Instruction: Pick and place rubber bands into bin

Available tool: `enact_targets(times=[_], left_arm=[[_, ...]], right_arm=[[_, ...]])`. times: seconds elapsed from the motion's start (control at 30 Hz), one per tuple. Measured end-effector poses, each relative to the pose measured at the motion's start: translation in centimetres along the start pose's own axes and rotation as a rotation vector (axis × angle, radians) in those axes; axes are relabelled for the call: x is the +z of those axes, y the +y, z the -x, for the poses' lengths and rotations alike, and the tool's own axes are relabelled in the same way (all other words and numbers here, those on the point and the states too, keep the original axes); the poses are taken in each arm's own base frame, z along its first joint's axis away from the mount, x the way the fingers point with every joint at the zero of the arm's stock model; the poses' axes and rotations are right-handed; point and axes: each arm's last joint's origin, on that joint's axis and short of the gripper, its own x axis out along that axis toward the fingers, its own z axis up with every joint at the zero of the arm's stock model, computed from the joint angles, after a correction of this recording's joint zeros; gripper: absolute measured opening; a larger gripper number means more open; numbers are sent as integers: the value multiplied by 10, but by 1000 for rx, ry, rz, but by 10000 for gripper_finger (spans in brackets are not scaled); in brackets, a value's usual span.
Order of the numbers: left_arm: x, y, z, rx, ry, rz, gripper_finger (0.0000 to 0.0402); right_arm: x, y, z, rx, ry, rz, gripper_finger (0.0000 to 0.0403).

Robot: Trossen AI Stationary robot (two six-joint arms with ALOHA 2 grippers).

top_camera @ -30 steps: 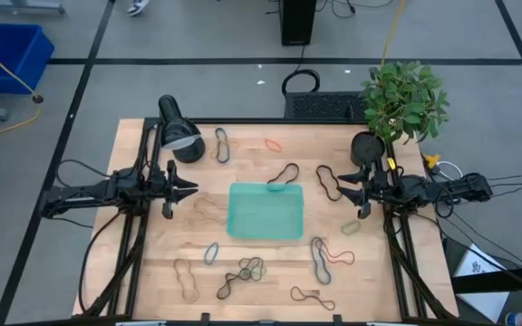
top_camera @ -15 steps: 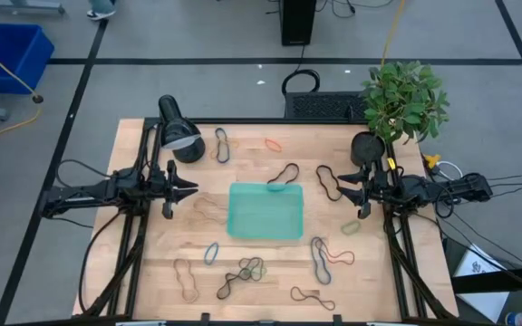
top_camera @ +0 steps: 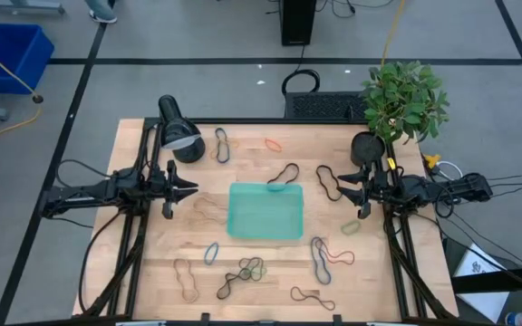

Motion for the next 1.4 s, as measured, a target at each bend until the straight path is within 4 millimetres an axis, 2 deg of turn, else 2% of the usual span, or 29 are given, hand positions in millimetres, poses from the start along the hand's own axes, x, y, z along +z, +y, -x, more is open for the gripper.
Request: enact_targets(times=[1.13, 1.4], left_arm=[[0, 0, 0, 0, -1, 0, 77], [0, 0, 0, 0, 0, 0, 77]], right_arm=[[0, 0, 0, 0, -2, 27, 172], [-1, 0, 0, -2, 14, 123, 171]])
